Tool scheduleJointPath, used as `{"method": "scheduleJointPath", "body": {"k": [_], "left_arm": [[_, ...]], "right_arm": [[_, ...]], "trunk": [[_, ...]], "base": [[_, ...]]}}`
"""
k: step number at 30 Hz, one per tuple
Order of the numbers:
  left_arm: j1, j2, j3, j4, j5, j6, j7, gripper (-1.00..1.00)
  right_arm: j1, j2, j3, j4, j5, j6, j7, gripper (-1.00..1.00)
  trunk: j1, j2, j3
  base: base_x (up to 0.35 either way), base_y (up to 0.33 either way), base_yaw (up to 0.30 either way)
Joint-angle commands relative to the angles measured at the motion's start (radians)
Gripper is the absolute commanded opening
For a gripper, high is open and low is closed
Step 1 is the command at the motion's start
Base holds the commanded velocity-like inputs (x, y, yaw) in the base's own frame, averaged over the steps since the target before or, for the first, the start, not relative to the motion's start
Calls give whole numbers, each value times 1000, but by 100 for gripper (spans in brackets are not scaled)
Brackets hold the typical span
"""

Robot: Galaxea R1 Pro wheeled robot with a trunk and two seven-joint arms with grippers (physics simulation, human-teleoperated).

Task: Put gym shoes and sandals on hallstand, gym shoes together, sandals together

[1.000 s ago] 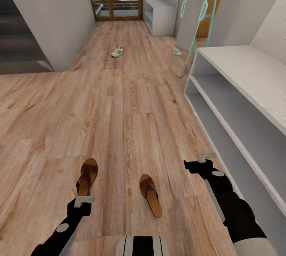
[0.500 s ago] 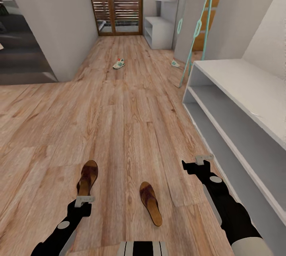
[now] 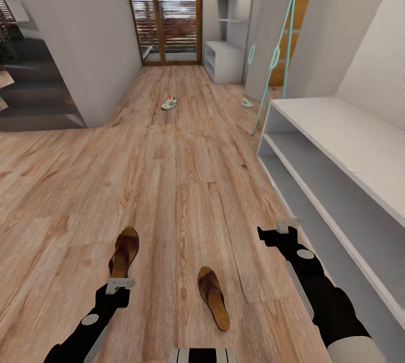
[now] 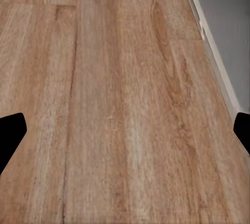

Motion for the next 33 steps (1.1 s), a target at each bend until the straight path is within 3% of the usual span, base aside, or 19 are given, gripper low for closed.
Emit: {"method": "scheduleJointPath", "body": {"k": [1, 17, 22, 27, 33], "left_arm": [[0, 0, -1, 1, -3, -3, 1, -100], [1, -2, -2, 1, -3, -5, 2, -100], [1, -2, -3, 0, -3, -5, 2, -100], [1, -3, -2, 0, -3, -5, 2, -100], [1, -4, -3, -1, -3, -8, 1, -100]], "right_arm": [[0, -1, 1, -2, 2, 6, 0, 100], [0, -15, -3, -27, 6, 7, -3, 100], [0, -11, -1, -47, 4, 9, -6, 100], [0, -10, 0, -114, 5, 11, -7, 100], [0, -13, -1, -192, 7, 13, -7, 100]], "trunk": [[-1, 0, 3], [-8, 4, 65], [-27, 39, 82], [-46, 74, 103], [-46, 74, 112]], "base": [[0, 0, 0], [0, 0, 0], [0, 0, 0], [0, 0, 0], [0, 0, 0]]}}
